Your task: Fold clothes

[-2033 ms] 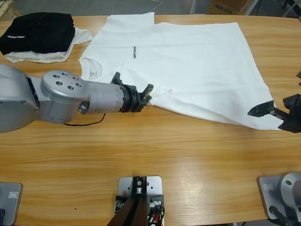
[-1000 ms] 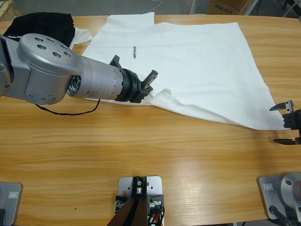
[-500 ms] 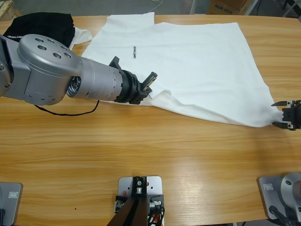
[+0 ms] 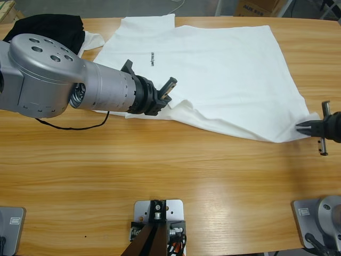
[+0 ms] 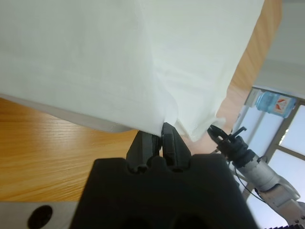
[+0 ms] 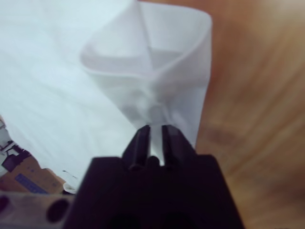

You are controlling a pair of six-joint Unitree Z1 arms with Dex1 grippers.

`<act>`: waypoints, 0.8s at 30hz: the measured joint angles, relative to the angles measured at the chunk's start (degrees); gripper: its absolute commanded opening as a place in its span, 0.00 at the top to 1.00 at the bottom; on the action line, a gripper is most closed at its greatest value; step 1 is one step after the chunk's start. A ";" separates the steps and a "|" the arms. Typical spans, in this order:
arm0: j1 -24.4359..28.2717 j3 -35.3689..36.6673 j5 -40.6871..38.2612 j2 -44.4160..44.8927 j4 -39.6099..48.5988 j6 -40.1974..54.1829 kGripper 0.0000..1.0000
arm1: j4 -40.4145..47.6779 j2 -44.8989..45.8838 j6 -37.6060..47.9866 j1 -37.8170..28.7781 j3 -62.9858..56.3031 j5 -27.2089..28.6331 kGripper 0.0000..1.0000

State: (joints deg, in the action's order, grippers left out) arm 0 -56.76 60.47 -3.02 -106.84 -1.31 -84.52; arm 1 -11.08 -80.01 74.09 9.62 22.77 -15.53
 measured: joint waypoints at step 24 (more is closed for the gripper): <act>-0.45 0.00 0.00 0.00 0.33 0.00 1.00 | -14.54 6.50 3.04 -2.68 3.64 5.31 0.00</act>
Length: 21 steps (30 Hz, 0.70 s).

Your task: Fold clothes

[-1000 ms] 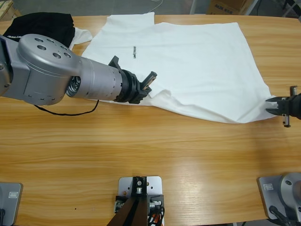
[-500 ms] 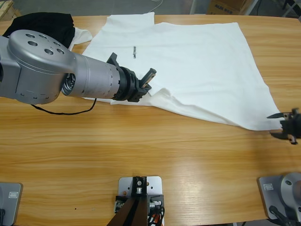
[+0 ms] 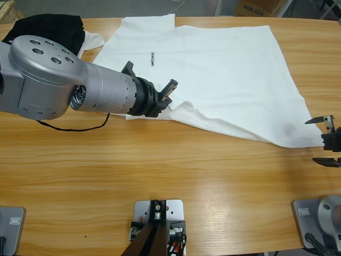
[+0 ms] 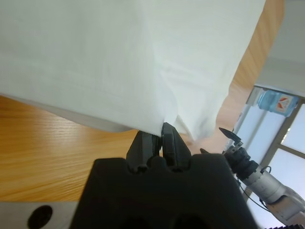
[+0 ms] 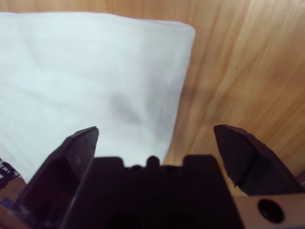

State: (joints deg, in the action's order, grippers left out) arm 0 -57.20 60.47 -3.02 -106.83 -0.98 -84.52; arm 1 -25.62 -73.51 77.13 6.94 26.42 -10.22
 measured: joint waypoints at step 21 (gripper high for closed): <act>-0.73 0.21 0.08 0.00 2.74 0.01 1.00 | 14.06 1.10 2.56 -8.56 -8.63 2.35 0.27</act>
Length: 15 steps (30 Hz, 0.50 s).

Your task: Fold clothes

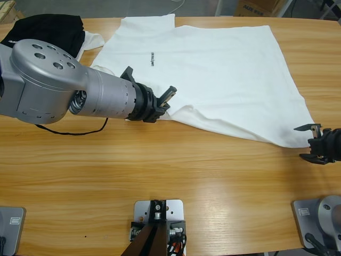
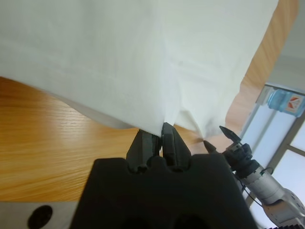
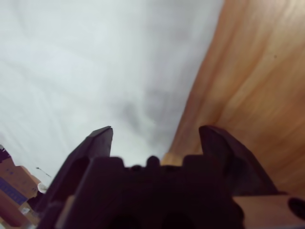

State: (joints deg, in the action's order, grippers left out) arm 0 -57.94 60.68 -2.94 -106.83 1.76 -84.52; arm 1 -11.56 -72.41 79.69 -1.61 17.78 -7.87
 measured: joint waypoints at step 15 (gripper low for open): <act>-0.42 0.00 0.30 0.20 0.77 0.00 1.00 | 6.49 1.05 3.20 -6.42 -0.92 3.45 0.07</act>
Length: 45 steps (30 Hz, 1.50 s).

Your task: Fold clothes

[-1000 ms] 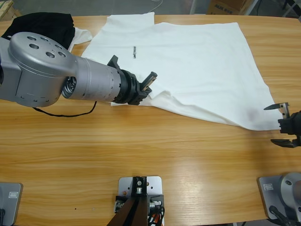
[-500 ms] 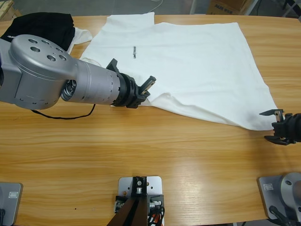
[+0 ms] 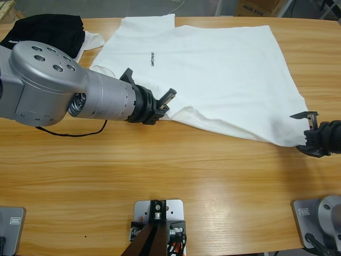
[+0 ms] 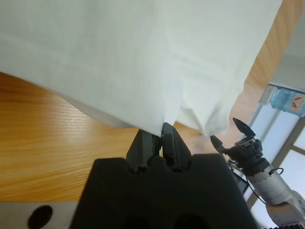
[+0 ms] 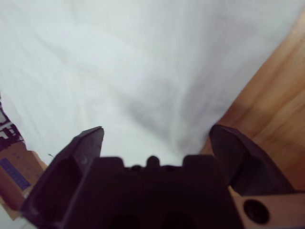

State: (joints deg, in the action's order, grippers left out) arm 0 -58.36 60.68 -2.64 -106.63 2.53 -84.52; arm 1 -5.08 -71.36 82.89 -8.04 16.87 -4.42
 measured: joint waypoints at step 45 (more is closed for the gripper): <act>-0.43 1.99 0.01 0.03 3.05 0.54 1.00 | 6.88 -0.21 20.14 -17.63 -6.13 11.13 0.55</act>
State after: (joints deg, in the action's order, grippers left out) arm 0 -58.79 62.67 -2.63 -106.61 5.58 -83.97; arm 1 1.81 -71.58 103.02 -25.67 10.74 6.71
